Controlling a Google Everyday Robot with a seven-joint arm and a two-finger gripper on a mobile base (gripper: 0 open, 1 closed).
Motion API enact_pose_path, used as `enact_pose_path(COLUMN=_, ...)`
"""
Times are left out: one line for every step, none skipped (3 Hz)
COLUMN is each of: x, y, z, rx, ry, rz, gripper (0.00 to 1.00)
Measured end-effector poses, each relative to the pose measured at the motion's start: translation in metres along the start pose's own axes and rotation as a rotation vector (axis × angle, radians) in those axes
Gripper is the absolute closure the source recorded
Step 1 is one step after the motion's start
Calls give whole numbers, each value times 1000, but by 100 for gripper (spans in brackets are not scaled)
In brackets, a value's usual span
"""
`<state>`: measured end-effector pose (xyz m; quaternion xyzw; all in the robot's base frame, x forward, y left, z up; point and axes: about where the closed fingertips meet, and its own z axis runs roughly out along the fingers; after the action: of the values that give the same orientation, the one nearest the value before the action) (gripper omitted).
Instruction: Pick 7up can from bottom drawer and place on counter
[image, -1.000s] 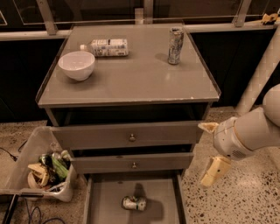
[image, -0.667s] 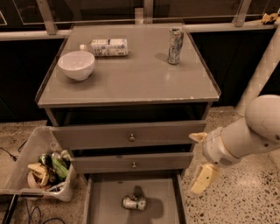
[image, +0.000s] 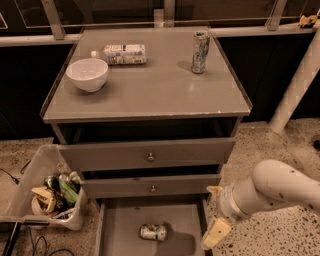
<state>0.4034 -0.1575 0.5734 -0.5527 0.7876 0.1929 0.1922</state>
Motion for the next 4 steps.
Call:
enact_pose_path(x=34, y=-2, z=44, rx=40, ry=-2, rz=9, gripper=0)
enact_pose_path(x=57, y=-15, z=88, rx=92, ry=-2, rz=41, gripper=0)
enact_pose_path(x=55, y=-24, z=88, rx=125, ry=-14, rz=42, gripper=0)
enact_pose_path(x=51, y=-20, z=94, rx=113, ry=-15, rz=32, gripper=0)
